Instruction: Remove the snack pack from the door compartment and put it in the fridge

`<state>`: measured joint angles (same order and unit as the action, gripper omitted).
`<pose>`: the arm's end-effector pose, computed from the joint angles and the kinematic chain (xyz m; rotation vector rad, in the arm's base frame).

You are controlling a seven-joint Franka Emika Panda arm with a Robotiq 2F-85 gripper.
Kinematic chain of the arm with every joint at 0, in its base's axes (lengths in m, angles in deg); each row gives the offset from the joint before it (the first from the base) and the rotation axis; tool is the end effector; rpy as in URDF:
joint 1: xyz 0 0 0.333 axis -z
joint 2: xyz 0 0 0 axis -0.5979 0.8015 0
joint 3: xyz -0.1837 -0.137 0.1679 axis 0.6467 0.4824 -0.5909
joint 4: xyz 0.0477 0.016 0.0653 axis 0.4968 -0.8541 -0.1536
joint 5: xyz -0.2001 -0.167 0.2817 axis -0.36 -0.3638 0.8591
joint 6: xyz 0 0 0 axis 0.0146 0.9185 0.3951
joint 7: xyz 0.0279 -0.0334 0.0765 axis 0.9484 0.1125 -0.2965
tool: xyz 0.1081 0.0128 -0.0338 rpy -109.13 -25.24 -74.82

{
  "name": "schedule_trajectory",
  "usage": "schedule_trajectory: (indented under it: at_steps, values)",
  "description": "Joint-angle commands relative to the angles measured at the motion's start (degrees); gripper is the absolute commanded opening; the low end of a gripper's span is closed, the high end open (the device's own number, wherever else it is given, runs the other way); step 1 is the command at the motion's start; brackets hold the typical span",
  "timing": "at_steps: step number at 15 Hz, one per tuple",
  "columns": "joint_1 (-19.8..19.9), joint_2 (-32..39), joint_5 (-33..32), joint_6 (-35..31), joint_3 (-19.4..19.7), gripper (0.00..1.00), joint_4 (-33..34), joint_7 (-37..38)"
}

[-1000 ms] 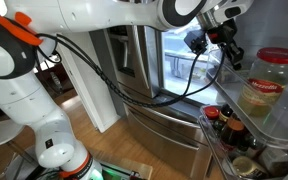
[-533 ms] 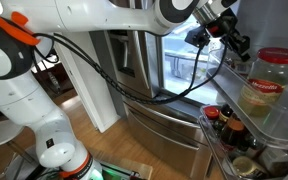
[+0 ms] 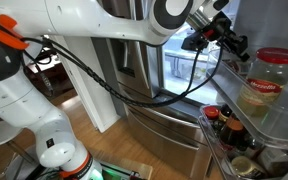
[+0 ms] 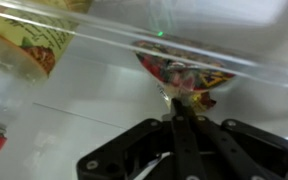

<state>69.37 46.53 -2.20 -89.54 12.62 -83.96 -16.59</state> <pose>0.3057 -0.4850 0.6018 2.0819 -1.2079 0.6283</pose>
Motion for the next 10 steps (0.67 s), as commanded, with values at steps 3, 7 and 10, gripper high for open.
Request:
schedule_trajectory:
  at_steps: [3,7,10]
  values:
    - [0.81,-5.28,-15.83,-4.00,-0.54,0.00,-4.73,1.97]
    - [0.49,-7.79,-23.37,-6.84,-0.46,0.00,-5.98,3.25]
    - [0.16,-10.38,-26.68,-7.42,-1.21,0.00,-7.02,5.52]
